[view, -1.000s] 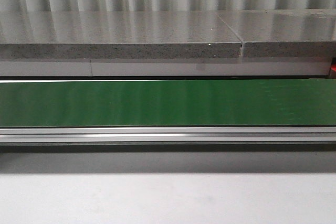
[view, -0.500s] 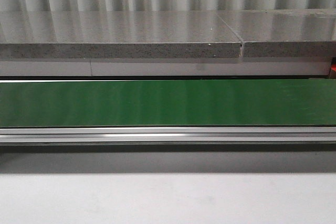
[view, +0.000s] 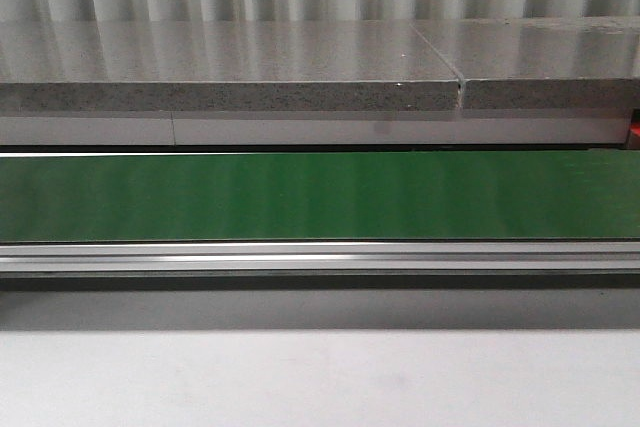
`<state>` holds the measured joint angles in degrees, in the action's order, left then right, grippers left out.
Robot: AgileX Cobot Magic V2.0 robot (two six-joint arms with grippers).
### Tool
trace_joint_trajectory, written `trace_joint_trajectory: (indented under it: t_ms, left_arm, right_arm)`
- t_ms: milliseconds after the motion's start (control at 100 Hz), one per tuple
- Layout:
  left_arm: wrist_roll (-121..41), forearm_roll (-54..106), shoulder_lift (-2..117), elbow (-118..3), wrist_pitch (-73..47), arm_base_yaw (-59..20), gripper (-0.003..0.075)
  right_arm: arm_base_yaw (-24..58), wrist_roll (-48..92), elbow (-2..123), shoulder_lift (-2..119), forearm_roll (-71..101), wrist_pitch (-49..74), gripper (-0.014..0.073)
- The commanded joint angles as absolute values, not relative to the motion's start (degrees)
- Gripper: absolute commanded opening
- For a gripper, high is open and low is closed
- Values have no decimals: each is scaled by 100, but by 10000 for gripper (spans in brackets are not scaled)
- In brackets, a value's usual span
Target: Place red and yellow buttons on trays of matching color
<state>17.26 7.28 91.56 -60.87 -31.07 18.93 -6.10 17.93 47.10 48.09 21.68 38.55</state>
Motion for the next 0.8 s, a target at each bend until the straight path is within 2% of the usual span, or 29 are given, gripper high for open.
trace_joint_trajectory:
  t_ms: [0, 350, 790]
  left_arm:
    - [1764, 798, 9216, -6428, -2964, 1893, 651]
    - [1764, 773, 9884, -6690, -2855, 1893, 651]
    - [1764, 762, 10027, -6725, -2607, 1893, 635]
  right_arm:
    - [-597, 1838, 4854, 4752, 2227, 3549, -67]
    - [-597, 1838, 4854, 4752, 2227, 3549, -67]
    - [-597, 1838, 4854, 4752, 2227, 3555, -67]
